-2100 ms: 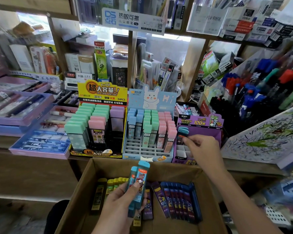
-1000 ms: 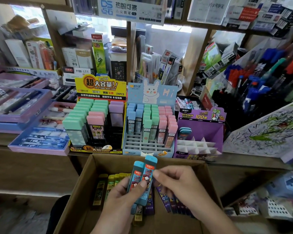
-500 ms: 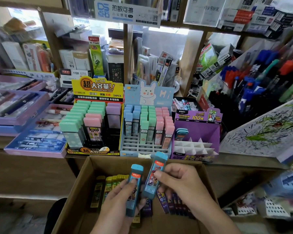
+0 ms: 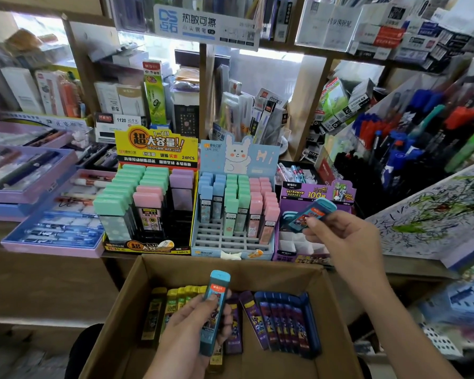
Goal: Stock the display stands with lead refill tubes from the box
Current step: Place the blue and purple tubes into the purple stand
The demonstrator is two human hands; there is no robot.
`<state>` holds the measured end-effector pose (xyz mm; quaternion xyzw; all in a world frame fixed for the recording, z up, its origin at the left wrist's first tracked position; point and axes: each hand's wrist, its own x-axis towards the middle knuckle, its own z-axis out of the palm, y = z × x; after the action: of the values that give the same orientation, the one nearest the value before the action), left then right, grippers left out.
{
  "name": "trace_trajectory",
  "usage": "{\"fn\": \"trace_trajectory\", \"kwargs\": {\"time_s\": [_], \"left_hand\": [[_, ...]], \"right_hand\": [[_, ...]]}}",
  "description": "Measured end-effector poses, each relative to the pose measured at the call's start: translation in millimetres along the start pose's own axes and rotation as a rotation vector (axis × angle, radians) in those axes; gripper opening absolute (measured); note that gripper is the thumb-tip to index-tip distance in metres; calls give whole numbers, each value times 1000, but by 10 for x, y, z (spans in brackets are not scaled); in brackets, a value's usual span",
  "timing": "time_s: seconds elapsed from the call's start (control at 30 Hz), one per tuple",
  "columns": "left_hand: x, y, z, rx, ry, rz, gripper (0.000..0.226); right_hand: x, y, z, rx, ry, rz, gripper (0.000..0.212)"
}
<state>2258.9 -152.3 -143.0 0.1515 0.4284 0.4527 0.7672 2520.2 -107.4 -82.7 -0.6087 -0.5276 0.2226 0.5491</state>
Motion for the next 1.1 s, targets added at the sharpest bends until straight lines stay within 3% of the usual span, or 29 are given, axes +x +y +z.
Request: {"fn": "trace_trajectory", "kwargs": {"time_s": [0.37, 0.63, 0.87, 1.1], "left_hand": [[-13, 13, 16, -27, 16, 19, 23], [20, 9, -29, -2, -6, -4, 29], [-54, 35, -24, 111, -35, 27, 19], [-70, 22, -25, 169, 4, 96, 33]], "right_hand": [[149, 149, 207, -160, -66, -33, 22], [197, 247, 273, -324, -31, -12, 10], [255, 271, 344, -440, 44, -14, 21], [191, 234, 320, -416, 67, -39, 20]]}}
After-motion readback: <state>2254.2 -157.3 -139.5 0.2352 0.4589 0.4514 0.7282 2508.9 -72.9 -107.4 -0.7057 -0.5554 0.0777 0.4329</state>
